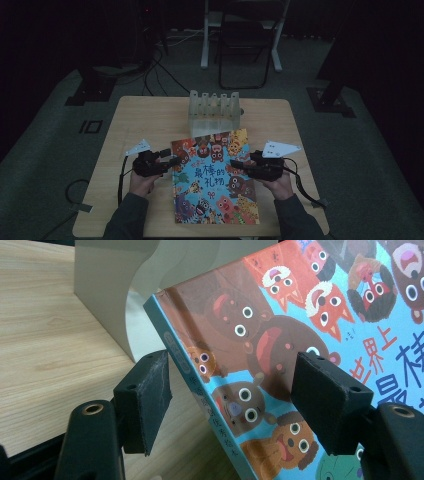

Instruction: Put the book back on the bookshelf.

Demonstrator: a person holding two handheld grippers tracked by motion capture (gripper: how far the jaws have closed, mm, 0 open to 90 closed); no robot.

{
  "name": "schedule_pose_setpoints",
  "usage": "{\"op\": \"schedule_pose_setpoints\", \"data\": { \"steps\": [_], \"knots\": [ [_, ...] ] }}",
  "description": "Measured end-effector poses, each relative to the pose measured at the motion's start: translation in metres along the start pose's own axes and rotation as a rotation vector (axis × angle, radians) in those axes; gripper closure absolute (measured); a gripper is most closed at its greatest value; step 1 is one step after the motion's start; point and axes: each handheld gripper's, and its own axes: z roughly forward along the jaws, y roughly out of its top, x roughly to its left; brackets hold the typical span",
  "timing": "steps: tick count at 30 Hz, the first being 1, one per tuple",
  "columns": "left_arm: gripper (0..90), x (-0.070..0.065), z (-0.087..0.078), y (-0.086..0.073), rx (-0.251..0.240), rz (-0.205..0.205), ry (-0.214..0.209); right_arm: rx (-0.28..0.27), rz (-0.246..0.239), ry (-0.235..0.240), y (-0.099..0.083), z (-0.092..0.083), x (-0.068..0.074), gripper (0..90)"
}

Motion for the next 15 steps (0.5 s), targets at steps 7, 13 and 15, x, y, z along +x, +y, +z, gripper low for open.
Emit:
{"op": "schedule_pose_setpoints", "data": {
  "steps": [7, 13, 15],
  "knots": [
    [30.4, 0.0011, 0.0027, 0.0006, 0.012, 0.0, -0.033, -0.002, 0.0, 0.003, -0.0004, -0.0009, -0.0006, 66.5],
    [30.3, 0.0033, 0.0041, 0.0019, 0.02, -0.014, -0.056, -0.004, -0.002, 0.003, -0.0005, -0.001, -0.0005, 66.5],
    [30.4, 0.0022, 0.0045, 0.0032, 0.023, -0.02, -0.054, -0.003, -0.003, 0.004, -0.0005, -0.0011, -0.0005, 66.4]
  ]
}}
